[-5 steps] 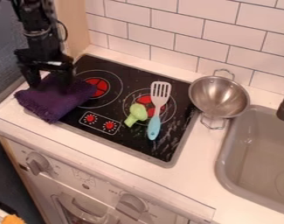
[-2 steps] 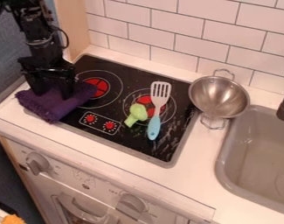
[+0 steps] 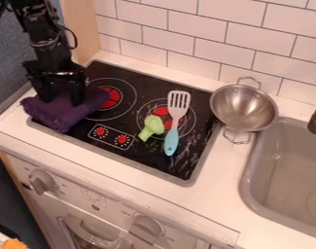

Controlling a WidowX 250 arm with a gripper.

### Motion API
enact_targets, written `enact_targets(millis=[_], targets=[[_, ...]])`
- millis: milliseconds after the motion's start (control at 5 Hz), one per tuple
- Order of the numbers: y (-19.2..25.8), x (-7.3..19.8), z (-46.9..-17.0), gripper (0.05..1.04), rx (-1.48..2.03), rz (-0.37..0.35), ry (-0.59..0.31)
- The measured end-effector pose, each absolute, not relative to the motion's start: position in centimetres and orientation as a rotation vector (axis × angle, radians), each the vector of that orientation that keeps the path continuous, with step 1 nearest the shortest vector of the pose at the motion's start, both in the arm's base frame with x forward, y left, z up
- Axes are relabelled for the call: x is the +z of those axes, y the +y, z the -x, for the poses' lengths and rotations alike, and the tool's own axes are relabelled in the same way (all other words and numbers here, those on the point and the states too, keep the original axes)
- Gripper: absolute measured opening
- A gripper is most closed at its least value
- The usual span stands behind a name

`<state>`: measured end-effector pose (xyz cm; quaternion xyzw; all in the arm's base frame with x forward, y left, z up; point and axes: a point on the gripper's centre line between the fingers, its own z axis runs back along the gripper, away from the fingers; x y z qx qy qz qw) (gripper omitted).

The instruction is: Move the purple cloth to the top of the left burner

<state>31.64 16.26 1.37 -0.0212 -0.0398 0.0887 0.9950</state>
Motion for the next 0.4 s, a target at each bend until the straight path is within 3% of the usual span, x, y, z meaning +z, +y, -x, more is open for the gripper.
enact_targets(millis=[400], targets=[[13.9, 1.2, -35.5, 1.001, 0.073, 0.059, -0.117]])
